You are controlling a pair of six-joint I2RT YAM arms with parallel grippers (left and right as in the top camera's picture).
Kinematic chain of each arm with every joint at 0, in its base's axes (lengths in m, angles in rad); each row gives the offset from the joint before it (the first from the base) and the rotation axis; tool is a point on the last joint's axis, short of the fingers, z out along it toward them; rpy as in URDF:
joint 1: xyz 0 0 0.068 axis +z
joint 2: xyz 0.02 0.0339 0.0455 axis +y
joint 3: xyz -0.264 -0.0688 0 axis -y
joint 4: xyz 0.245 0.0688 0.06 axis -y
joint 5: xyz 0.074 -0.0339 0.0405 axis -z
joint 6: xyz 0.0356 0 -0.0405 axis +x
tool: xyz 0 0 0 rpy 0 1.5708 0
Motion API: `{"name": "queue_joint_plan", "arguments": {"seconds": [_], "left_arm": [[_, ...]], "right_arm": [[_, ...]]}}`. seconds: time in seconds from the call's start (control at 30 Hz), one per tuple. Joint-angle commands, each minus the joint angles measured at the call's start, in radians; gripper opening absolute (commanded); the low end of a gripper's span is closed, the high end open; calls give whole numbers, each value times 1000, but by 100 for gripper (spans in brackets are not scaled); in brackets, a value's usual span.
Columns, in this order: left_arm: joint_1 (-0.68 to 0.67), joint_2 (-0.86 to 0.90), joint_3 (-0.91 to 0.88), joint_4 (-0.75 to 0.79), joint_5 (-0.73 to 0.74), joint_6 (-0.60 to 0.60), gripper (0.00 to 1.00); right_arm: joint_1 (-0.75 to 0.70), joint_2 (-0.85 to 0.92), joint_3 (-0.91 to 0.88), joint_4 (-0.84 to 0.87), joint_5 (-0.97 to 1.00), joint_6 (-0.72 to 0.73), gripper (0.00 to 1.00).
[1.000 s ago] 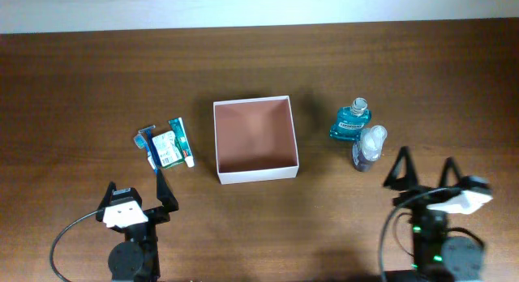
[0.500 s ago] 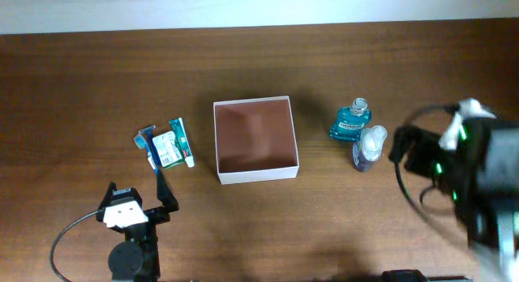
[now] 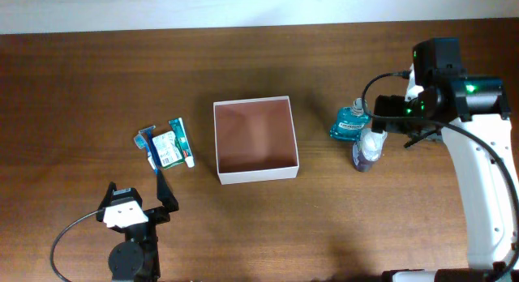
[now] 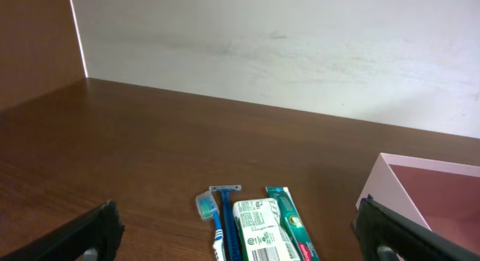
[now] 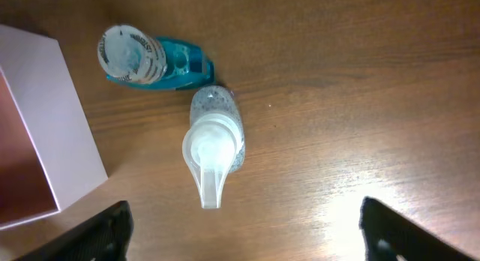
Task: Pack container
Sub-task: 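Move the right gripper over the clear foam pump bottle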
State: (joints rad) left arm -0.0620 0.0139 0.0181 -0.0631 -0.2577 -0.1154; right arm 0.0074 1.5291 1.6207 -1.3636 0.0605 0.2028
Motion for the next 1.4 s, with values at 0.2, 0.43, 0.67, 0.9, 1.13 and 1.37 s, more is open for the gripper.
{"name": "queue_joint_plan", "arguments": {"seconds": [0.2,0.43,0.67,0.9,1.13,1.37], "left_arm": [[6,-8,-8,3,8,16,99],[6,-8,-8,3,8,16,99],[6,-8,-8,3,8,16,99],[6,-8,-8,3,8,16,99],[6,-8,-8,3,8,16,100],[6,-8,-8,3,8,16,99]], "right_arm": [[19,17,-2,-2,-50,-161,84],[72,18,-8,27,-53,-165,72],[71,42,-8,59,-53,-161,70],[71,121,-8,60,-47,-100,55],[71,188,-8,60,12,-23,51],[70,206,-8,55,72,39,53]]}}
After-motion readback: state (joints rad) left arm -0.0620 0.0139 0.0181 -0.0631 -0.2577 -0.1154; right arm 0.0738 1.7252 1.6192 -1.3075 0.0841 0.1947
